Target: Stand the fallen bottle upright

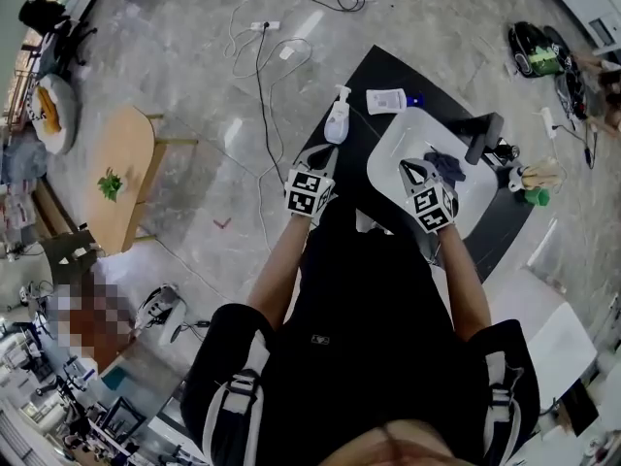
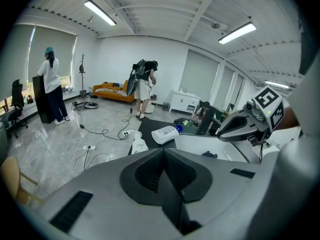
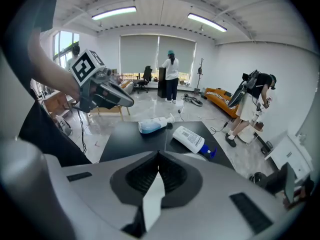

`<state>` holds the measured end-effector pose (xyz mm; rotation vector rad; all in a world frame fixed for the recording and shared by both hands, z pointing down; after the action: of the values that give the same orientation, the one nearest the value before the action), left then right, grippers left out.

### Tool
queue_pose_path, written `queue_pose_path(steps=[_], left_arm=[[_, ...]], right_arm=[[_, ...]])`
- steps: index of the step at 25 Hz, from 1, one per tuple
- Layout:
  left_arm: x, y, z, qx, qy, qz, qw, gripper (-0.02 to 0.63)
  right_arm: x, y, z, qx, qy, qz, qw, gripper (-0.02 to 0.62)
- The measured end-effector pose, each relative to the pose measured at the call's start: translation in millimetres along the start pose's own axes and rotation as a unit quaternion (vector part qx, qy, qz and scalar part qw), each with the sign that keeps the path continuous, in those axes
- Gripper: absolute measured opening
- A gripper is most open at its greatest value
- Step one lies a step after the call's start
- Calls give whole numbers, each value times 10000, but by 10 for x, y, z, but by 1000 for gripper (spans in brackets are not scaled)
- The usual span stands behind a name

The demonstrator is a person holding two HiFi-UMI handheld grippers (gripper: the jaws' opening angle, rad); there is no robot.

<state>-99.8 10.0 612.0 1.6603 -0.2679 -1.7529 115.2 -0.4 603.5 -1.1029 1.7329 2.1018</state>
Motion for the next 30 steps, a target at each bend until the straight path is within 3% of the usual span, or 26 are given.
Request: queue_pose_path(steps=[12,23,26,30], left_arm=[[193,594,241,-494,-54,123,9987,15],[206,1029,477,-517,-66,562,9971,23],[173,1187,522,-441,-36,806,9958,123],[162,1410,530,-323,-47,1174,9926,179]], right_arm=[[60,186,-185,-252,338,155,9990,60],[96,401,-307,-355,677,247,9968,60],[134,457,-331,-372,712,232,9965,60],[120,477,-326,-384,700,308,9963,60]])
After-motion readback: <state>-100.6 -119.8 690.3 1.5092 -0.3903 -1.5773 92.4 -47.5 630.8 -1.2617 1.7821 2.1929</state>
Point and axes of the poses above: the fingertips, and each gripper's own axes: y forward along the fingers, z to its left, x out of its top, the point moved 5 cm from there along -y, backward along the fingers, and after that the axes turned 6 degrees about x, right-handed, at the moved point
